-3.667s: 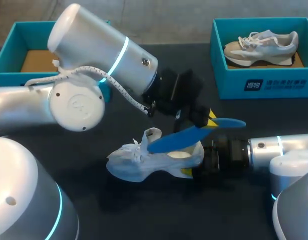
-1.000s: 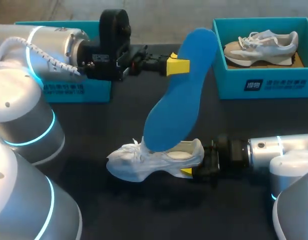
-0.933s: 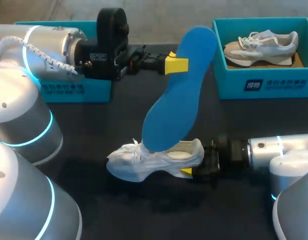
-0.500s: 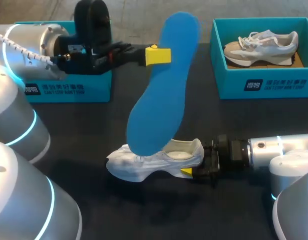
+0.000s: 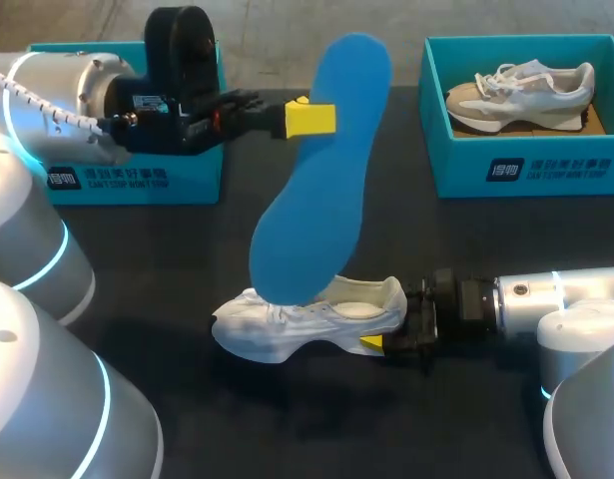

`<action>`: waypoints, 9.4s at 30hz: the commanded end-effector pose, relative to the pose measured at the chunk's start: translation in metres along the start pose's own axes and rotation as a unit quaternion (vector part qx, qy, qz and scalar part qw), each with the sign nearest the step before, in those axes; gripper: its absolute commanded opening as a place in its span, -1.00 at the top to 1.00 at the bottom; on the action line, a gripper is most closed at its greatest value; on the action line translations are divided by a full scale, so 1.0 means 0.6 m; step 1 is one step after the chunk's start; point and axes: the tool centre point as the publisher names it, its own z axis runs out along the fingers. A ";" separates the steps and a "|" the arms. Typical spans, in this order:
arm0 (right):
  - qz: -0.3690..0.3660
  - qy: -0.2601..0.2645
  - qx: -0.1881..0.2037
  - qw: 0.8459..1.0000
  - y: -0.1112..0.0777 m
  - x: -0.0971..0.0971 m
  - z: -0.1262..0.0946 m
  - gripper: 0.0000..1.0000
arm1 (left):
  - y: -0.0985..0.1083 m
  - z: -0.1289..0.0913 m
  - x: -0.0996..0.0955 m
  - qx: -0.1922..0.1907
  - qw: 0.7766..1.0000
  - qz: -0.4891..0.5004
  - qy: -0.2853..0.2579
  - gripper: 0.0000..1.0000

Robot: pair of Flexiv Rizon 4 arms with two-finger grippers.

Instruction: Take the shoe out of the shoebox, open the shoe tongue, remove and reinsert the insole, then place the shoe into the shoebox

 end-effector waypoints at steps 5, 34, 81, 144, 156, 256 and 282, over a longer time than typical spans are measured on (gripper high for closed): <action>0.000 0.000 0.001 1.000 -0.003 0.001 0.000 1.00 | 0.004 0.020 0.038 -0.019 1.000 0.002 -0.005 1.00; 0.000 0.000 0.001 1.000 -0.003 0.001 0.000 1.00 | -0.009 0.011 0.051 -0.047 0.998 -0.041 -0.007 1.00; -0.023 -0.033 0.181 0.983 0.049 0.017 -0.145 -1.00 | -0.009 0.011 0.051 -0.047 0.998 -0.041 -0.007 1.00; -0.040 -0.044 0.579 0.813 0.120 0.037 -0.124 -1.00 | -0.009 0.011 0.051 -0.047 0.998 -0.041 -0.007 1.00; -0.041 -0.043 0.575 0.816 0.119 0.037 -0.124 -1.00 | -0.009 0.011 0.051 -0.047 0.998 -0.041 -0.007 1.00; -0.078 -0.002 0.582 0.809 0.094 -0.075 0.013 -1.00 | -0.061 -0.106 0.075 0.018 0.996 -0.021 -0.084 1.00; -0.055 0.008 0.602 0.797 0.045 -0.058 0.022 0.07 | -0.061 -0.106 0.075 0.018 0.996 -0.021 -0.084 1.00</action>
